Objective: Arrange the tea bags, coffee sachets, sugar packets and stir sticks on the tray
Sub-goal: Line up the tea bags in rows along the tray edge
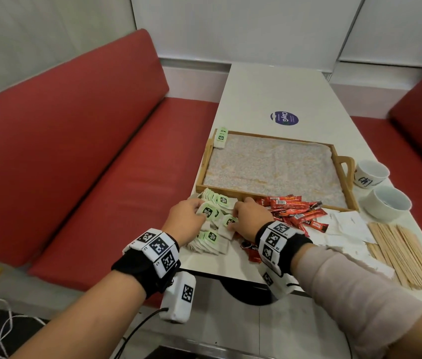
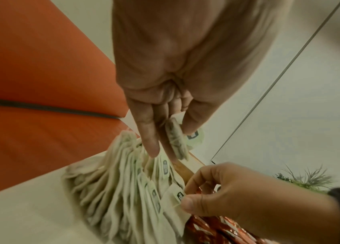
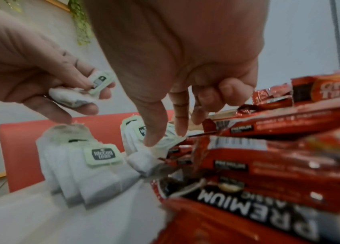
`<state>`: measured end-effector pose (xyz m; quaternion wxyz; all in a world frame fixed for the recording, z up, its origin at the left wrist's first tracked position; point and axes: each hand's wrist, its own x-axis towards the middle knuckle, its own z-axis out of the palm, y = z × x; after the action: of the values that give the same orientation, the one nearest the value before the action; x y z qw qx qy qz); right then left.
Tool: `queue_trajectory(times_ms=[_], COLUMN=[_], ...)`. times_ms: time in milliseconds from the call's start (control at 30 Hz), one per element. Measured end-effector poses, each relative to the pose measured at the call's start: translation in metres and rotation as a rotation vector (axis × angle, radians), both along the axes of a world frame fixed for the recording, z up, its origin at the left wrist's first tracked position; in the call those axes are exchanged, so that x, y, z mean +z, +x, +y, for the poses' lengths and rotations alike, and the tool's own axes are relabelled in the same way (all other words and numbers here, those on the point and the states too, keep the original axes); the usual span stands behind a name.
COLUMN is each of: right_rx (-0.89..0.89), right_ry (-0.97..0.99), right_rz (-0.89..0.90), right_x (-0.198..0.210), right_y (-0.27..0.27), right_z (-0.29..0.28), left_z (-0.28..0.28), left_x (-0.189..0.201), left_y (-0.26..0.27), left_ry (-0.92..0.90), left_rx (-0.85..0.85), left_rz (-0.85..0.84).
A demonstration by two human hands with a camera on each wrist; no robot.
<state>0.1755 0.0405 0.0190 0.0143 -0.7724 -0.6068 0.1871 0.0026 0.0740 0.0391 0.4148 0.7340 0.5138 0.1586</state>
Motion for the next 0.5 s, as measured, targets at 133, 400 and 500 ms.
queue_trajectory(times_ms=[133,400,500], right_rx=[-0.038,-0.036,-0.011], right_ry=[0.029,0.103,0.133], right_rz=[0.004,0.081,0.180], right_x=[-0.004,-0.004,0.006], right_y=[-0.001,-0.001,0.001], right_z=[0.003,0.002,0.002], left_z=[0.000,0.003,0.007], left_x=[-0.002,-0.006,-0.006], left_y=[-0.005,-0.006,-0.006], left_ry=[-0.038,-0.063,-0.051], left_rx=[0.047,0.069,0.088], left_rz=[-0.054,-0.093,-0.108])
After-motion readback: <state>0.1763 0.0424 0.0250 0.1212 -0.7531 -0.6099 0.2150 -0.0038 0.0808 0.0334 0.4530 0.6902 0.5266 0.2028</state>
